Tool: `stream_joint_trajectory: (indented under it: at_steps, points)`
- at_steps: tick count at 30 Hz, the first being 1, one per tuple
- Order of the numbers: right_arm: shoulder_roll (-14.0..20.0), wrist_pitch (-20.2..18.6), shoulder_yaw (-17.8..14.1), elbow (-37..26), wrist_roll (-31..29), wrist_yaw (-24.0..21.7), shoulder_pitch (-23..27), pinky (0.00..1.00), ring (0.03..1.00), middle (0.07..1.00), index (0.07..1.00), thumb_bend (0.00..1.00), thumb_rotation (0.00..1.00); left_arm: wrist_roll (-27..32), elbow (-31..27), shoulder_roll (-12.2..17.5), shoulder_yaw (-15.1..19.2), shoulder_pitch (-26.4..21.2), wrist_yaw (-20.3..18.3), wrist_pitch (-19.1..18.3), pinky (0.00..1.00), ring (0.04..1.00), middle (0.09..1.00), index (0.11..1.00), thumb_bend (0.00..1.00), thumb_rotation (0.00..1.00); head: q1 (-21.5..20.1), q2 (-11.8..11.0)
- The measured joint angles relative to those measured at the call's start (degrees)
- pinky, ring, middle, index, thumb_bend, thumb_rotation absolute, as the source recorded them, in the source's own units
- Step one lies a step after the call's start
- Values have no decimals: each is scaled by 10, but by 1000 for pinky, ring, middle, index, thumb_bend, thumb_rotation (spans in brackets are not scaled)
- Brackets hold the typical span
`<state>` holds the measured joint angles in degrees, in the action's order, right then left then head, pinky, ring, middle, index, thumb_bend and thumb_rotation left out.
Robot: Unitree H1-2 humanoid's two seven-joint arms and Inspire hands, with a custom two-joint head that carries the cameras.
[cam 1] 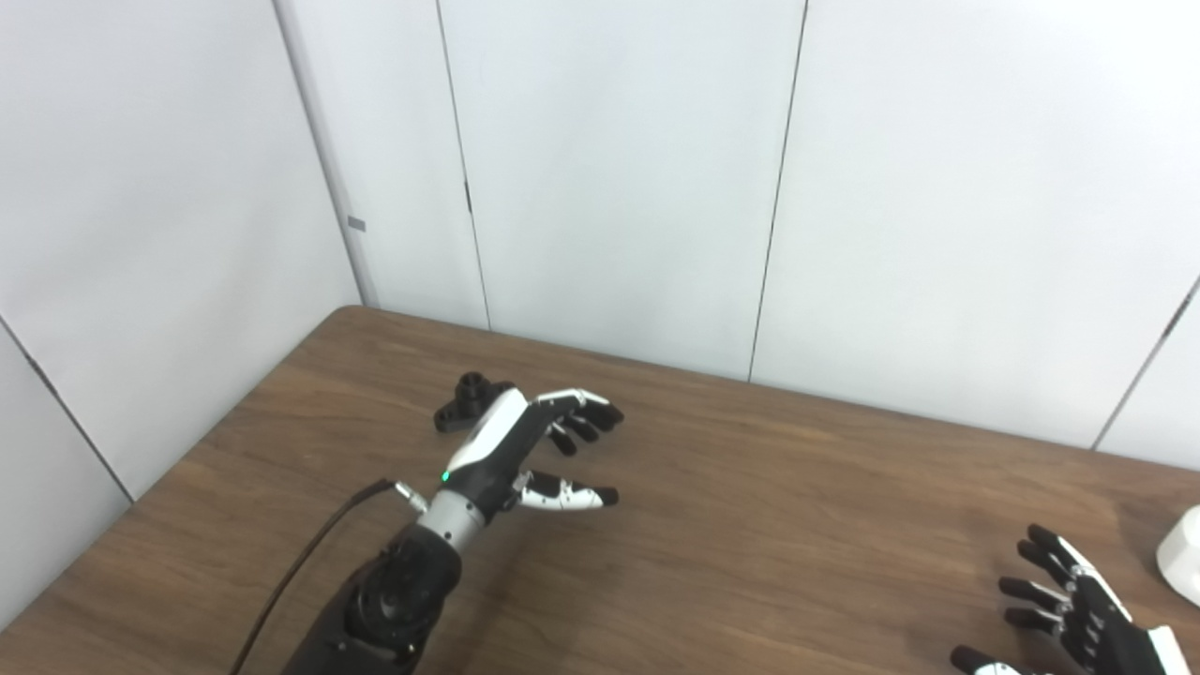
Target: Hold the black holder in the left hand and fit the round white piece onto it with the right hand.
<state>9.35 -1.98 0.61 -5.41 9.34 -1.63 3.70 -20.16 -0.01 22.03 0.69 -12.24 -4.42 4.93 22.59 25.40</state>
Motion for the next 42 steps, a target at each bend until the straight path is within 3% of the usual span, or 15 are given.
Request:
stream_joint_trajectory:
  at_steps: [5, 9, 13, 20, 22, 25, 29, 33, 42]
  points:
    - [0, -1, 0, 0, 1, -1, 1, 670, 764, 882, 891, 629, 0, -37, -16, 7, 30, 0, 18, -25, 723, 765, 759, 712, 717, 0, 2, 0]
    - [1, -1, 0, 0, 2, 0, 1, 669, 767, 879, 891, 627, 0, -42, -25, 19, 55, -3, 34, -31, 669, 764, 763, 703, 724, 0, 4, 0]
    - [1, -2, 0, 0, 5, -1, 2, 669, 762, 880, 892, 624, 0, -49, -22, 27, 70, -10, 60, -31, 717, 779, 767, 697, 727, 0, 8, 2]
    - [1, -7, -3, 0, 3, -1, 5, 681, 783, 887, 905, 600, 0, -122, -6, 68, 72, -30, 91, -25, 634, 769, 797, 706, 755, 71, 13, 0]
    - [1, -8, -3, 0, 3, -1, 5, 681, 786, 886, 904, 603, 0, -140, -6, 68, 72, -32, 93, -46, 658, 800, 822, 723, 769, 108, 12, 3]
    - [1, -8, -3, 0, 4, -1, 6, 687, 785, 887, 906, 597, 0, -173, -6, 67, 71, -32, 98, -79, 770, 903, 893, 774, 811, 220, 14, 2]
    - [1, -10, -6, 0, 0, -1, 6, 684, 776, 887, 908, 585, 0, -203, -3, 68, 70, -37, 105, -118, 857, 980, 949, 822, 877, 278, 12, 3]
    - [1, -12, -8, 0, 1, -1, 6, 656, 766, 871, 898, 610, 0, -212, 4, 72, 69, -44, 96, -161, 982, 999, 996, 871, 954, 370, 12, 4]
    - [2, -19, -9, -4, 4, -1, 6, 658, 762, 877, 898, 608, 0, -216, 27, 88, 48, -45, 46, -225, 1000, 1000, 1000, 887, 1000, 497, 12, 8]
